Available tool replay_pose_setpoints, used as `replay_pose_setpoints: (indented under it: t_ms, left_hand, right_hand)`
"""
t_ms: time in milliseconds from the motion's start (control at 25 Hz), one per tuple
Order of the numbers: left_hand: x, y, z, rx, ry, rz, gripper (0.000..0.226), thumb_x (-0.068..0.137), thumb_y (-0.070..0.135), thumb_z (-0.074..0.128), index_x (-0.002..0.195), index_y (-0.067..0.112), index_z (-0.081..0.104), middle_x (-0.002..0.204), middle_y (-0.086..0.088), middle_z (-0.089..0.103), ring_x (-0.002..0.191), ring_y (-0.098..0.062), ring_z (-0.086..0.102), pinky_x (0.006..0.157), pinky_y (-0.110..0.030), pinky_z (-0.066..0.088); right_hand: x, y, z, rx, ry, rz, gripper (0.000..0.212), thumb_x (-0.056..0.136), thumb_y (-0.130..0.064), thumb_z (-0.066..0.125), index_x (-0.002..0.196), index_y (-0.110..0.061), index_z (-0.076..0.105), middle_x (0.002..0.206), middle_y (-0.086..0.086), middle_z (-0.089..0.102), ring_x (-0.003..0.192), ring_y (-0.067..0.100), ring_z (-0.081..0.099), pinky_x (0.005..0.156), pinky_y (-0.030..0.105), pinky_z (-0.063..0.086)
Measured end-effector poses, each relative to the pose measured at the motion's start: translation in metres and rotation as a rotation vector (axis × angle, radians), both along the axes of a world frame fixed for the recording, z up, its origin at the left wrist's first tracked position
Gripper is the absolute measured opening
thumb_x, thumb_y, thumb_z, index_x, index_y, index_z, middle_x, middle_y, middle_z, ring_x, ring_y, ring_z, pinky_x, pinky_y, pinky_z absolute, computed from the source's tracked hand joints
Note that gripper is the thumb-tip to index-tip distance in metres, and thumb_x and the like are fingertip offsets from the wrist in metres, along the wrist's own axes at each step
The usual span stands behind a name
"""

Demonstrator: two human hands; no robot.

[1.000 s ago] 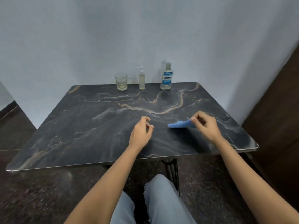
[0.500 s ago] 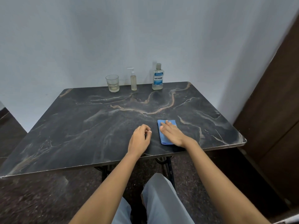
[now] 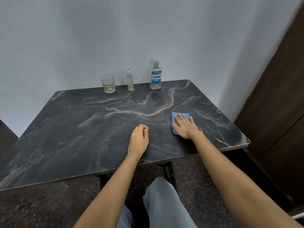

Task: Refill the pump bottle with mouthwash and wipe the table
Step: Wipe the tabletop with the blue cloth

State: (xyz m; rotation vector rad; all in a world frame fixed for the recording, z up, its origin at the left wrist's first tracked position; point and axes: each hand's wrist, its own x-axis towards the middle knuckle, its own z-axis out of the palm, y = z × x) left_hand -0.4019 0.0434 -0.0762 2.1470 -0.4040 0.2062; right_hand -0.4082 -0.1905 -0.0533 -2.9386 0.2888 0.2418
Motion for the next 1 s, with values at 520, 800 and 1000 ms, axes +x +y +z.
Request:
replay_pose_setpoints:
  t_ms: [520,800,1000]
  left_hand:
    - [-0.001,0.001,0.001,-0.114,0.039,0.105,0.02,0.101,0.019,0.04,0.093,0.015,0.057,0.093,0.004,0.06,0.09,-0.011,0.055,0.079,-0.025,0.042]
    - [-0.001,0.001,0.001,-0.134,0.045,0.113,0.018,0.101,0.02,0.041,0.094,0.016,0.057,0.093,0.004,0.059,0.09,-0.011,0.054,0.077,-0.02,0.035]
    - [0.001,0.0,0.002,-0.085,0.059,0.108,0.02,0.102,0.022,0.038,0.092,0.017,0.056,0.091,0.006,0.058,0.089,-0.01,0.053,0.075,-0.021,0.036]
  right_hand:
    - [0.056,0.011,0.005,0.013,-0.024,0.029,0.057,0.101,-0.035,0.021,0.154,-0.016,0.007,0.162,0.003,0.001,0.149,0.018,-0.002,0.118,0.047,-0.006]
    - [0.008,0.024,-0.002,-0.008,-0.073,0.711,0.056,0.103,-0.033,0.025,0.154,-0.021,0.004,0.16,-0.006,-0.004,0.147,0.008,-0.006,0.117,0.037,-0.009]
    - [0.063,-0.033,0.007,-0.078,-0.022,0.077,0.056,0.102,-0.032,0.02,0.153,-0.016,0.006,0.162,0.003,0.002,0.149,0.017,0.001,0.119,0.044,-0.006]
